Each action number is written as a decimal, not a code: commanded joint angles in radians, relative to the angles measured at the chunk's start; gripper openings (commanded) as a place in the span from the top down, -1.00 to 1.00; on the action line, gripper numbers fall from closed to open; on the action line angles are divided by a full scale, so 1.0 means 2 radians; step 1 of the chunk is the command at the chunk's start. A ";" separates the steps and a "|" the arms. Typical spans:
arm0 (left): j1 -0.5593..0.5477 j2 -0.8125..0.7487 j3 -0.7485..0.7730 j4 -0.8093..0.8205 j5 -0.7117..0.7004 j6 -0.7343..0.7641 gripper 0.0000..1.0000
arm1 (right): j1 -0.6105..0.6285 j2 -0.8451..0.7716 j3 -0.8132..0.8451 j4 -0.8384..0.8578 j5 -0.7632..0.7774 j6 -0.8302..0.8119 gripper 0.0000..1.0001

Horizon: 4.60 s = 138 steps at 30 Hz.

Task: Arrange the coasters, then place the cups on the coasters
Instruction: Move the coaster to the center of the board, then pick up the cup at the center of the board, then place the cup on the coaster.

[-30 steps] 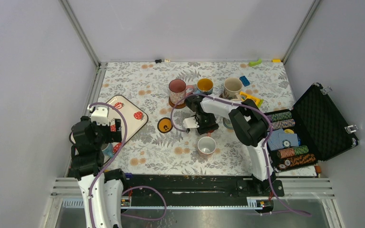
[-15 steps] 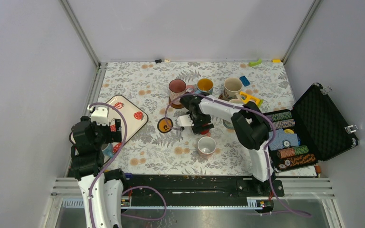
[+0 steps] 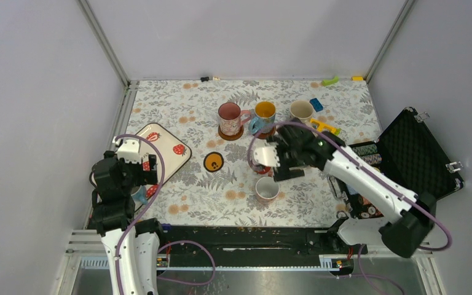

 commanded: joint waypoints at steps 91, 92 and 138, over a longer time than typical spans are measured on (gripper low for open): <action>0.053 -0.025 0.000 0.016 0.026 0.007 -0.97 | 0.031 -0.022 -0.209 0.315 -0.199 0.303 1.00; 0.054 -0.026 0.000 0.016 0.027 0.007 -0.97 | 0.031 -0.012 -0.208 0.309 -0.197 0.300 1.00; 0.062 -0.027 0.000 0.016 0.028 0.007 -0.97 | 0.035 0.009 -0.124 0.174 -0.172 0.249 1.00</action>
